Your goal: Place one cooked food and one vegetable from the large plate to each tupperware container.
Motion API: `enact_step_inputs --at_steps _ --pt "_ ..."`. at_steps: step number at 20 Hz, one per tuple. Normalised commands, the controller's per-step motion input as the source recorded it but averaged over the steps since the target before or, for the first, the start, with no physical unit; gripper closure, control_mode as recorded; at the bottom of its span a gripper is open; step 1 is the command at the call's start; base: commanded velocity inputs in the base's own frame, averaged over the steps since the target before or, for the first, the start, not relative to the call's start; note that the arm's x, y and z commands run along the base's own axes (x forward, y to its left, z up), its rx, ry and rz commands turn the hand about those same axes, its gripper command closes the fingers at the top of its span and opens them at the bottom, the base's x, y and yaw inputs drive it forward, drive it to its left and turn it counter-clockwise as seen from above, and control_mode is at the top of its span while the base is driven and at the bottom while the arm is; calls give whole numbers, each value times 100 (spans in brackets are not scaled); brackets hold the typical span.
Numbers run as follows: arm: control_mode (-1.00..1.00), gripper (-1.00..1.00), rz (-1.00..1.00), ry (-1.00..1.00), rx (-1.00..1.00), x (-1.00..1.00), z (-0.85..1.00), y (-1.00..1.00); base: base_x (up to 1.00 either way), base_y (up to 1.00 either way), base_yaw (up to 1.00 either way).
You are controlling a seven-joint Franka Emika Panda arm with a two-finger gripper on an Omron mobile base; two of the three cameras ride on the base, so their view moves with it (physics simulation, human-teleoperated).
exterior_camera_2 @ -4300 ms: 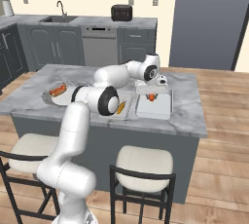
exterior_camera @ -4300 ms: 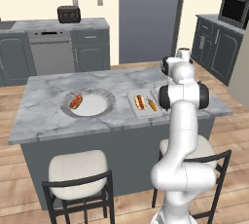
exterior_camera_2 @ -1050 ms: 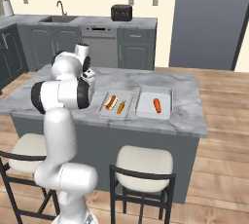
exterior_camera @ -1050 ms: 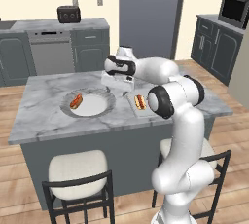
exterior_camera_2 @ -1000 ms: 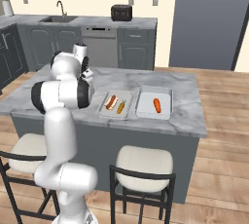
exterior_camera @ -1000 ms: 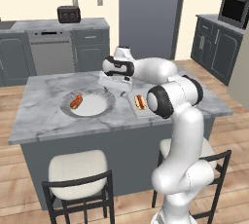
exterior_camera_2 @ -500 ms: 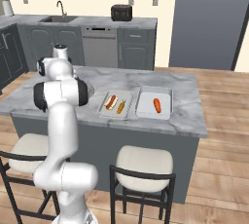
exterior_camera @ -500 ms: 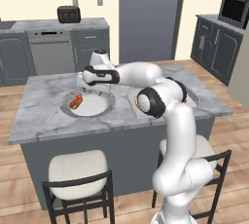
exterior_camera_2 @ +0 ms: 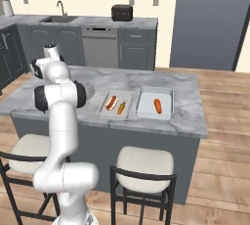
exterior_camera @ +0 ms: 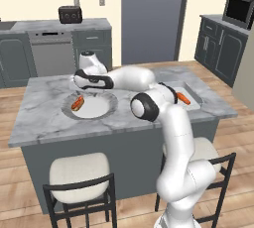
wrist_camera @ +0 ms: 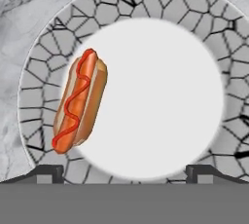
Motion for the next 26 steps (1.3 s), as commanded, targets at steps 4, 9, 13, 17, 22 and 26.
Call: enact_step_inputs --at_steps 4,9,13,17,22,26 --pt "-100 -100 0 0 -5 0 -14 11 0 0 0" --pt "-100 -100 0 0 0 4 -9 30 0 0 0" --pt "-100 -100 0 4 -1 1 -38 12 0 0 0" --pt "-100 -100 0 0 -7 16 -11 9 0 0 0" --pt "-100 -100 0 0 -7 22 -4 13 0 0 0" --pt "-100 -100 0 0 -8 12 -21 18 0 0 0"
